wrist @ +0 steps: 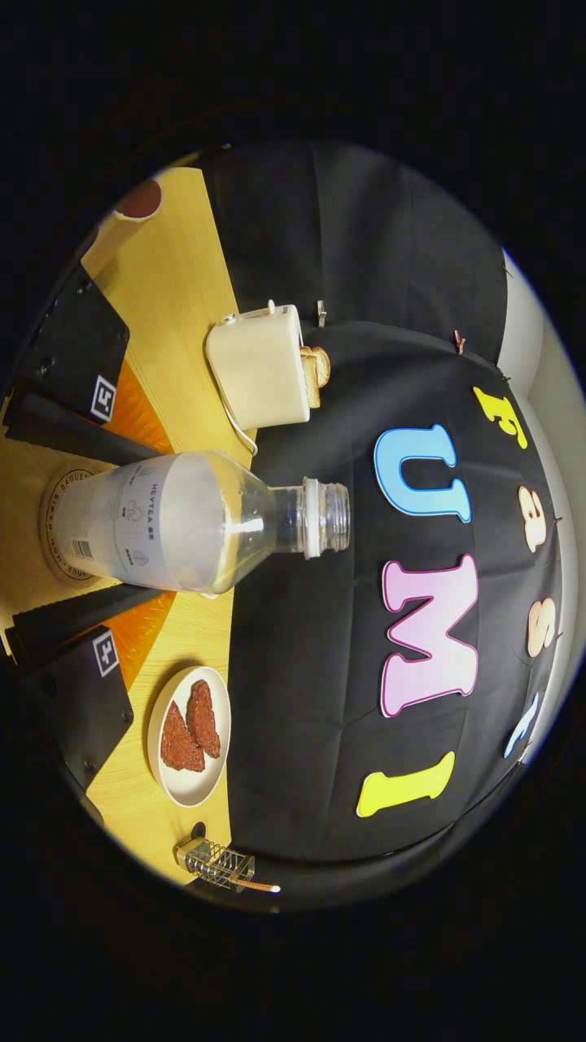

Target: Take the bottle from table, then pour the juice into the cup, finally place the bottle on the coaster

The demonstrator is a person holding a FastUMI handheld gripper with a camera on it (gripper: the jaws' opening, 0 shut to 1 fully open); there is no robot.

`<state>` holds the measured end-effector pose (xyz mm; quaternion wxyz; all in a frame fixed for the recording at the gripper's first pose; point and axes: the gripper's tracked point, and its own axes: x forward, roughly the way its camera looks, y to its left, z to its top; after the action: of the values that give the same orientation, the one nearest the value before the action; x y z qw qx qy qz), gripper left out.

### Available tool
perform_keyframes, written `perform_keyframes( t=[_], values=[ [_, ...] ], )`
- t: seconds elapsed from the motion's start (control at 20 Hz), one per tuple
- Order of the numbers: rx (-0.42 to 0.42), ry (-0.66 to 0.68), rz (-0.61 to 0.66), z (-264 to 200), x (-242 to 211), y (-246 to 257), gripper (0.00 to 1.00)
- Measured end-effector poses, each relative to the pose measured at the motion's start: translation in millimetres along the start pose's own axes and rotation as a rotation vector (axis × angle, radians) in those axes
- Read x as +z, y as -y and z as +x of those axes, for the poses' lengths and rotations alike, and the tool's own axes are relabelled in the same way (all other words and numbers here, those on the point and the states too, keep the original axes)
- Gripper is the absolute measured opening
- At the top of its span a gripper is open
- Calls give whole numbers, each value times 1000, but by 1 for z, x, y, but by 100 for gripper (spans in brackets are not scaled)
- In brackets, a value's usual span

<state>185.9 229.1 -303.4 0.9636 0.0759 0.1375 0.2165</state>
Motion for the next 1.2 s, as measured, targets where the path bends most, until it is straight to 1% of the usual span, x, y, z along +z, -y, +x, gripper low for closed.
perform_keyframes(
  t=[0.1, 0.15, 0.25, 0.4, 0.5, 0.65, 0.85, 0.95, 1.05, 1.2],
  values=[
    [13, -26, 5, -2, -5, -4, 79],
    [19, -38, 11, -3, -9, -4, 87],
    [3, -53, 14, -5, -10, 0, 99],
    [-31, -52, 23, -9, -5, 9, 99],
    [-32, -41, 25, -16, 2, 11, 99],
    [-18, -25, 26, -34, 17, 11, 100],
    [-31, -10, 13, -67, 40, 14, 100],
    [-55, -12, 33, -87, 51, 15, 99],
    [-100, 13, 48, -111, 72, 18, 100],
    [-182, 52, 20, -149, 106, 29, 99]
  ],
)
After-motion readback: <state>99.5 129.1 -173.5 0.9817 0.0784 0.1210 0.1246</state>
